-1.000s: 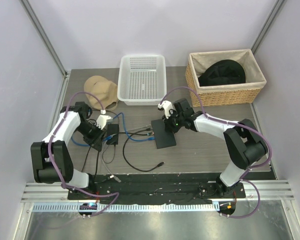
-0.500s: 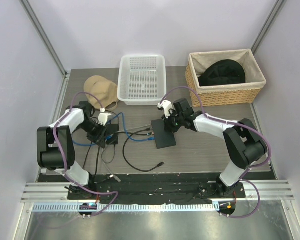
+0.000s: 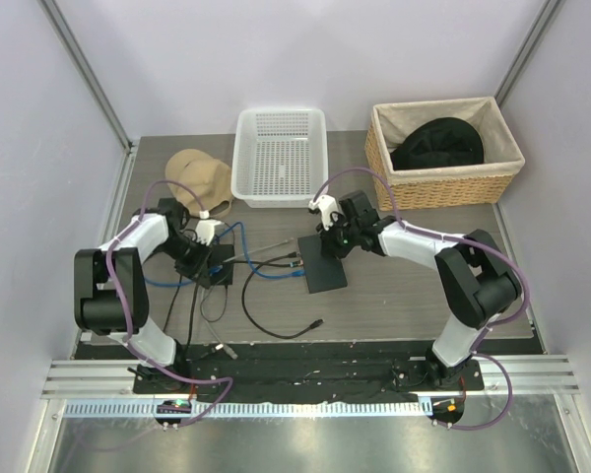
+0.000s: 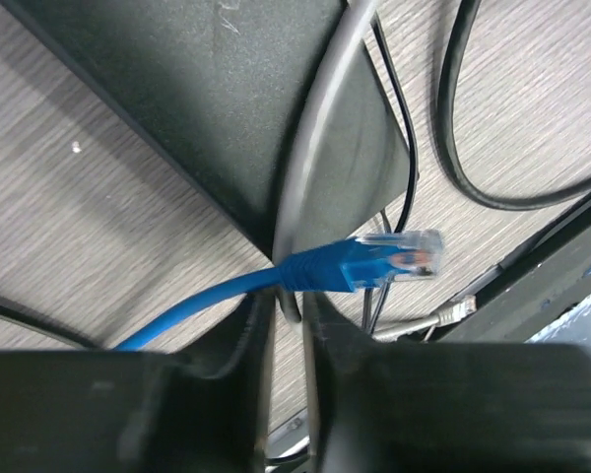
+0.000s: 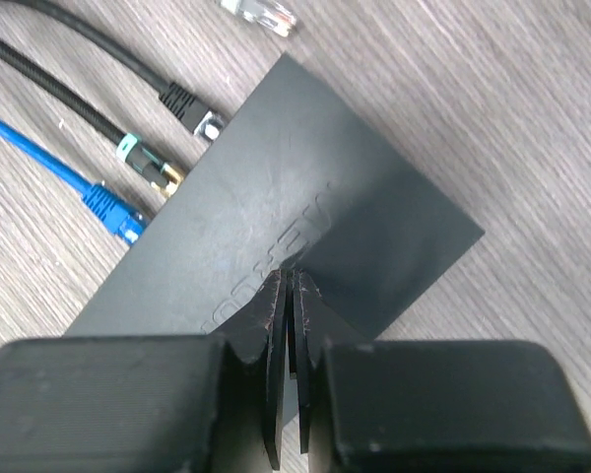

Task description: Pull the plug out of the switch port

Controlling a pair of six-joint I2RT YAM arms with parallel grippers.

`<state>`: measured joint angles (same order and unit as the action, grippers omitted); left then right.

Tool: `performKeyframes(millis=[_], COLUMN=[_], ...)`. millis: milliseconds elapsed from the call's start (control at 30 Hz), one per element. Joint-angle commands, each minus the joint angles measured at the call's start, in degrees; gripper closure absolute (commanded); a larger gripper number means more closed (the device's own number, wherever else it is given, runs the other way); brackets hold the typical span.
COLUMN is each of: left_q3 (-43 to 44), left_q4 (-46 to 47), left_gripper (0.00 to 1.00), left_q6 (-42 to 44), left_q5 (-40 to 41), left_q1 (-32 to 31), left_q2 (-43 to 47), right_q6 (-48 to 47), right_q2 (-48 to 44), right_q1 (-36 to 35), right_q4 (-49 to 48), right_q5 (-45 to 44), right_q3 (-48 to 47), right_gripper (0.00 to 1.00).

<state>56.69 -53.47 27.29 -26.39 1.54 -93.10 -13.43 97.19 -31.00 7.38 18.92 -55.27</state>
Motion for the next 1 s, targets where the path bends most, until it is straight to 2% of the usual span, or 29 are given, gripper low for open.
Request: performKeyframes(millis=[0,100,200,300,433,567,700,967], left_q3=[0.0,1.2,1.8,1.0,5.5,13.0,20.5,24.7], left_q4=[1.3,-2.9,-7.2,-8.3,-10.8,-12.0,-9.4,1.3], left_gripper=[0.9,1.0,1.0,1.0,1.0,1.0,1.0,1.0], left_q6=[0.0,3.2,9.8,17.7,21.4,18.3,12.6,2.2], left_q5=[0.8,2.2,7.8,17.8,21.6,21.3,23.7,33.4], left_q1=[-0.4,0.0,0.1,1.3,2.3,2.3,2.4,2.4], left_q2=[0.5,3.8,8.9,12.3,16.4,17.5,15.9,14.6], right_q6=[0.7,0.7,0.7,0.9,1.3,0.8,0.9,0.7], right_q2=[2.9,3.5,3.5,3.4,3.1,2.6,2.2,1.7], right_q1=[-0.3,-0.2,-0.3,-0.3,-0.3,-0.3,-0.3,-0.2], right_q4=[1.8,1.6,0.9,0.8,0.8,0.9,0.6,-0.2], right_q5=[-0.3,-0.2,-0.4,-0.2,0.1,-0.5,-0.4,-0.5], right_q3=[-1.7,-2.5,-2.4,-2.1,-1.6,-1.2,-0.9,-0.4], right_gripper=[0.9,0.9,0.9,0.9,0.9,0.9,0.9,0.9])
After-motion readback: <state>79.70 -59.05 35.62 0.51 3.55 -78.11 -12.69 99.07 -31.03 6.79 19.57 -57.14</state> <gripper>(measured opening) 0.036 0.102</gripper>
